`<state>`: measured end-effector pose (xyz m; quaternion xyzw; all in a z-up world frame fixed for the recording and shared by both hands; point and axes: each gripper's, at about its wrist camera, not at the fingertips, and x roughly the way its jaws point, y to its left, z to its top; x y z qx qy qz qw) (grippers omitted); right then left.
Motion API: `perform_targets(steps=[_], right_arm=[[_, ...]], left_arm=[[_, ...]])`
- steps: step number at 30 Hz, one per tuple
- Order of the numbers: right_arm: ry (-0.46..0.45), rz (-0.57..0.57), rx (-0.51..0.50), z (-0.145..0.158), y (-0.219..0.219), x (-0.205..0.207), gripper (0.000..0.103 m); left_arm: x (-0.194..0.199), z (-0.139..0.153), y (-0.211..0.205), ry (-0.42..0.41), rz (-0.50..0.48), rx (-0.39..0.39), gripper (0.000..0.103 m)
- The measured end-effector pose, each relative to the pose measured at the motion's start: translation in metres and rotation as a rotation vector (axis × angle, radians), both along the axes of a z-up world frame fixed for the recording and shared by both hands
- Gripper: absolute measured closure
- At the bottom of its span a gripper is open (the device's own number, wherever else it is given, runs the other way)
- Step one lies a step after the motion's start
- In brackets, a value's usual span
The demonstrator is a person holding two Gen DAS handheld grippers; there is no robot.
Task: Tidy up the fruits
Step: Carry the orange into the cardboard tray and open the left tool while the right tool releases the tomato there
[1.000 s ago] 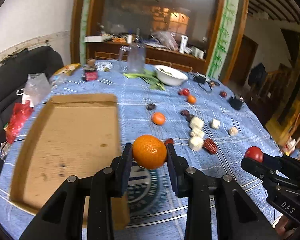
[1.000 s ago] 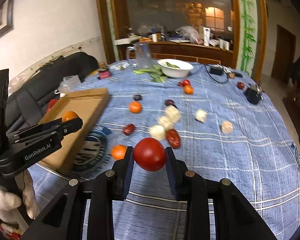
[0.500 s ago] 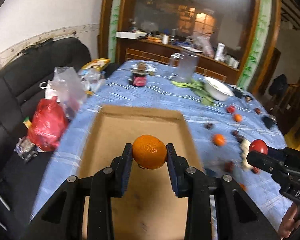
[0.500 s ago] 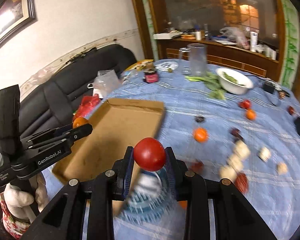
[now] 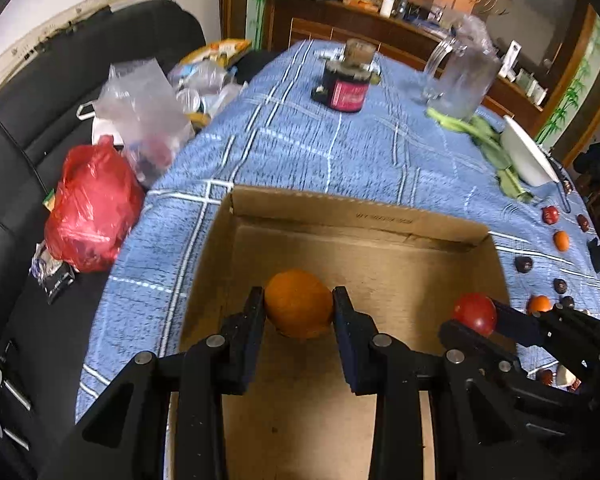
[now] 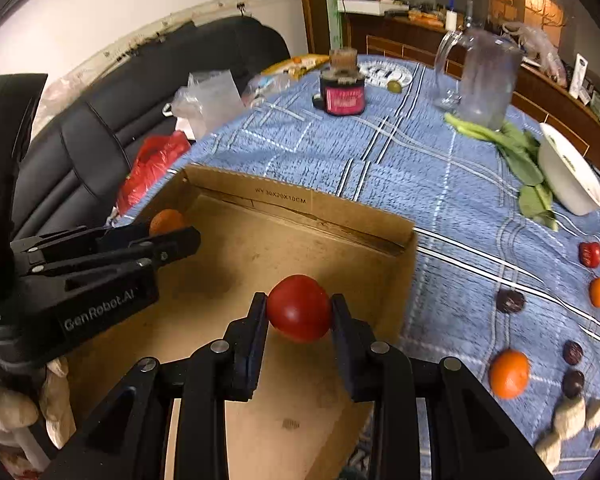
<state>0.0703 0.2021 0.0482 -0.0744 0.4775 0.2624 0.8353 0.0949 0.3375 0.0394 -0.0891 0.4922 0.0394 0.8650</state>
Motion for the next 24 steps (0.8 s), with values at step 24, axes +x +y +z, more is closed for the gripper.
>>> perform_targets(steps=[24], right_arm=[[-0.107, -0.048, 0.063, 0.042, -0.045, -0.027, 0.046]], left_arm=[[-0.060, 0.073, -0.006, -0.195, 0.047, -0.015, 0.037]])
